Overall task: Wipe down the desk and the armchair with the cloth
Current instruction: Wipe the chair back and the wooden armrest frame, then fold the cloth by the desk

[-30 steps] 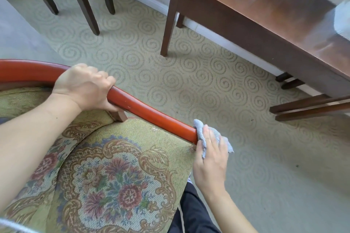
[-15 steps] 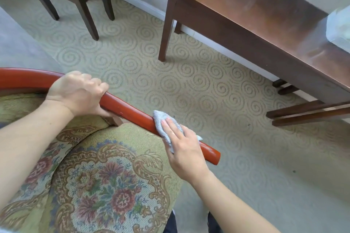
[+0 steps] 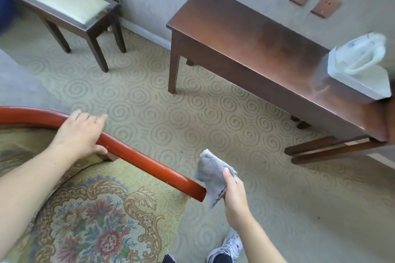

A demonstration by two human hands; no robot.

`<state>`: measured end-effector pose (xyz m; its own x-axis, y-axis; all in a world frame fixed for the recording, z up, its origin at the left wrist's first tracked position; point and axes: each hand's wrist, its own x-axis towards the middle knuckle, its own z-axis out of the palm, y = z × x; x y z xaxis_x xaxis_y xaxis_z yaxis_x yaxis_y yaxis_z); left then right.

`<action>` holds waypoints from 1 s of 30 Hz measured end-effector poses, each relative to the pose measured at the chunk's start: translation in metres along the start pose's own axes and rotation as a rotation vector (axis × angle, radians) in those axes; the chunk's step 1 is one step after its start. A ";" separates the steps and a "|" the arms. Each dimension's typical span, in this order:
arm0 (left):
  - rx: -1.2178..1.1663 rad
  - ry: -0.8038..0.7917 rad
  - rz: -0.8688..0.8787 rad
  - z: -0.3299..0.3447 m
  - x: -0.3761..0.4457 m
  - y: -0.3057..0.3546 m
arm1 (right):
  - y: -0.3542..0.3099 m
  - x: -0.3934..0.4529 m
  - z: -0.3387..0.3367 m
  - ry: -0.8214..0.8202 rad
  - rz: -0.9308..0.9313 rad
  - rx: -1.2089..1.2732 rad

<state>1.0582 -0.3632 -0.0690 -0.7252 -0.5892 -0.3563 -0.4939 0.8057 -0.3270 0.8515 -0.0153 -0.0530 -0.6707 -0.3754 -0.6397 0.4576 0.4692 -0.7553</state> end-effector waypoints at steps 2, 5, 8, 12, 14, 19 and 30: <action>-0.270 0.073 0.062 -0.023 -0.006 0.035 | -0.029 0.000 -0.015 -0.059 -0.005 0.157; -0.892 0.080 0.129 -0.086 -0.015 0.112 | -0.066 -0.001 -0.052 -0.178 -0.047 0.264; -1.343 0.085 0.161 -0.167 -0.023 0.195 | -0.096 -0.009 -0.101 -0.320 -0.156 0.277; -1.616 0.106 0.283 -0.261 -0.031 0.286 | -0.133 -0.025 -0.184 -0.392 -0.309 0.165; -1.642 0.177 0.304 -0.299 -0.035 0.325 | -0.148 -0.032 -0.231 -0.355 -0.397 0.110; -1.656 0.338 0.345 -0.372 -0.041 0.414 | -0.166 -0.042 -0.346 -0.311 -0.525 0.045; -1.639 0.349 0.485 -0.484 -0.009 0.560 | -0.221 -0.017 -0.509 0.089 -0.726 -0.003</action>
<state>0.5558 0.1229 0.1747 -0.8933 -0.4342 0.1158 0.0080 0.2422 0.9702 0.4653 0.2941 0.1978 -0.8497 -0.5260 0.0358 -0.1215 0.1292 -0.9842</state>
